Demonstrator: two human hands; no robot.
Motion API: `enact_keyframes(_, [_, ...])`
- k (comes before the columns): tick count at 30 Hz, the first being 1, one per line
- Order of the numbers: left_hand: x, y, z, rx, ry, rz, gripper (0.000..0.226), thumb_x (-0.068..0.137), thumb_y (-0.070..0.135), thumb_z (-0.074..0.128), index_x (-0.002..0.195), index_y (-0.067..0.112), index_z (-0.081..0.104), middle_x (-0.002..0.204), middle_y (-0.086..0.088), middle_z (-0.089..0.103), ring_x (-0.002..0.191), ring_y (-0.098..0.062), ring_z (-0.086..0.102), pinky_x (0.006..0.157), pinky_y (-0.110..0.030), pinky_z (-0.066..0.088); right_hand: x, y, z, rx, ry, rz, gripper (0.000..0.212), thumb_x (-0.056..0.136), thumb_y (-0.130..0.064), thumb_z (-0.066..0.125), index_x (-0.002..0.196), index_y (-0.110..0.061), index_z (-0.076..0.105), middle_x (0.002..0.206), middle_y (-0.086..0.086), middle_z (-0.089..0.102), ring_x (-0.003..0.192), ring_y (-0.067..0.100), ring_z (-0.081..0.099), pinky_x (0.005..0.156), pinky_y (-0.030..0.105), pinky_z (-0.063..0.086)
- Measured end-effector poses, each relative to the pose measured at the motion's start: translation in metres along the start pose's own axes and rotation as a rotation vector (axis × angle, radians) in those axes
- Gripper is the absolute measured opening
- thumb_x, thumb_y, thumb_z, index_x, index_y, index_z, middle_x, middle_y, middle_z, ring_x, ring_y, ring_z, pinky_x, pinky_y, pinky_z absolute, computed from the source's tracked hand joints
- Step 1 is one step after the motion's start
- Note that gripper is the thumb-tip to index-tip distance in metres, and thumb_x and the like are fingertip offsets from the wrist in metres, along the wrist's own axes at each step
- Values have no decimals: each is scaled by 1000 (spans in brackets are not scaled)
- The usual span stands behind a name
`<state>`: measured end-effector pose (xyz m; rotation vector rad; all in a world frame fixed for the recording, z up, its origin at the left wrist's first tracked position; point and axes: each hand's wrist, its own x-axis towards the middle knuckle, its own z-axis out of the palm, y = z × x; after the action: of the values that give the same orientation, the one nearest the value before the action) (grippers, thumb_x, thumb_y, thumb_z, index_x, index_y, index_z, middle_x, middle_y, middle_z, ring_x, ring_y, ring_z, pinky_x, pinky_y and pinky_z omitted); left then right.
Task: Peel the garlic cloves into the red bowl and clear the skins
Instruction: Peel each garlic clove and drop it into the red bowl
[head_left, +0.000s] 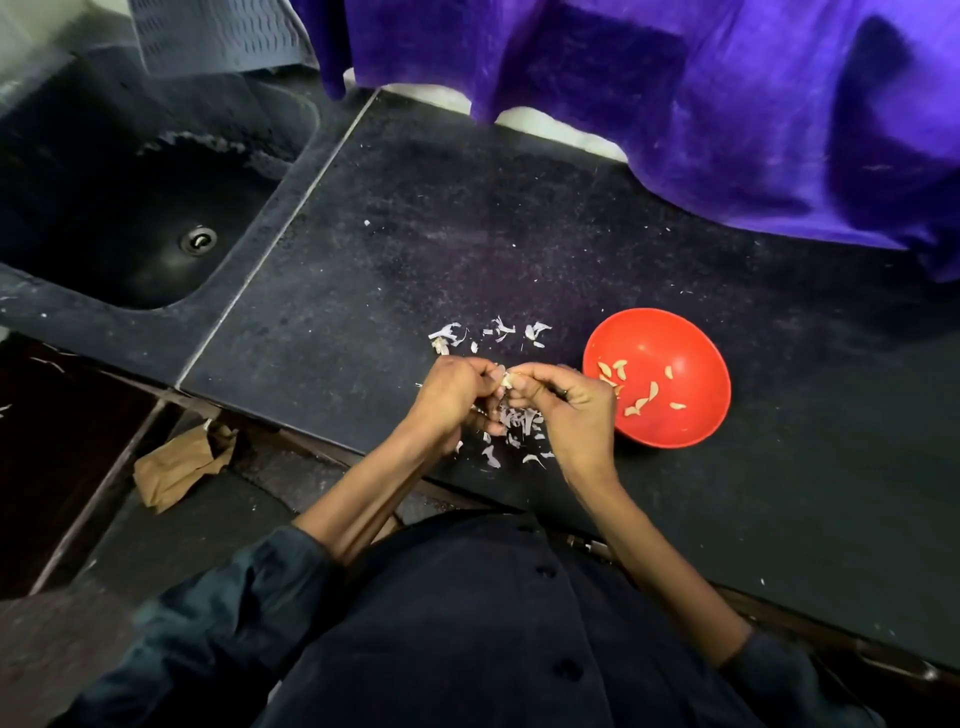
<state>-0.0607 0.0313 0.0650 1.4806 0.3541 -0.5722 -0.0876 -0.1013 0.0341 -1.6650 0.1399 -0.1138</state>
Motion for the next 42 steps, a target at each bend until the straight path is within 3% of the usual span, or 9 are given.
enact_keyframes(7, [-3,5,-9,-70,-131,-132,31,96,-6,34,77,7,56,60,-3,46,52,-13,44,39,-21,44,-2,-6,-2,10,-26,-54,12,82,2,70,93,1,74,88,11,72,71,21,69,70,30,58])
enact_keyframes(13, [-7,-8,-3,-47,-27,167,21,100,9,48,83,3,58,75,-7,56,56,-9,54,41,-24,49,-3,-13,-4,296,-28,176,13,87,2,63,93,-7,71,77,1,73,70,12,67,68,24,56])
enact_keyframes(17, [-3,-14,-12,30,-1,297,8,95,7,58,92,7,66,85,-4,66,64,-6,62,47,-24,52,-3,-14,-8,331,-14,209,14,87,3,62,94,-5,70,77,1,73,72,14,69,72,26,59])
enact_keyframes(21, [-3,-16,-13,87,-28,346,36,86,-1,67,115,18,65,104,-7,70,72,-9,67,52,-24,56,-1,-15,-11,306,20,215,14,84,2,67,97,-1,70,78,5,73,71,16,70,71,26,59])
enact_keyframes(26, [-6,-14,-7,357,76,492,21,79,8,77,100,11,75,87,5,74,72,5,67,63,-16,55,-1,-13,-13,206,9,171,10,82,1,70,92,-1,71,79,8,74,68,16,69,66,24,58])
enact_keyframes(31, [-9,-13,-9,537,167,681,10,80,7,76,89,11,78,81,4,75,67,15,61,66,-3,44,-1,-15,-13,130,-62,157,12,85,1,68,86,-10,74,83,12,73,74,18,69,64,28,57])
enact_keyframes(34, [-10,-19,-7,616,213,841,13,79,3,74,89,11,78,81,1,75,74,6,63,69,-6,45,-1,-17,-11,208,-29,249,13,83,5,67,84,-6,74,82,13,72,73,19,67,59,25,53])
enact_keyframes(39, [-8,-29,-8,816,277,1050,21,87,9,56,92,6,76,81,-4,74,69,-17,67,64,-27,54,0,-24,-7,417,-22,456,9,85,6,61,86,2,69,77,12,69,65,15,63,57,22,53])
enact_keyframes(42, [-7,-30,-10,814,272,1094,24,88,12,53,94,3,75,84,-5,74,72,-17,67,66,-27,55,3,-26,-6,537,-40,557,10,79,0,64,88,2,68,76,11,67,66,17,61,60,25,56])
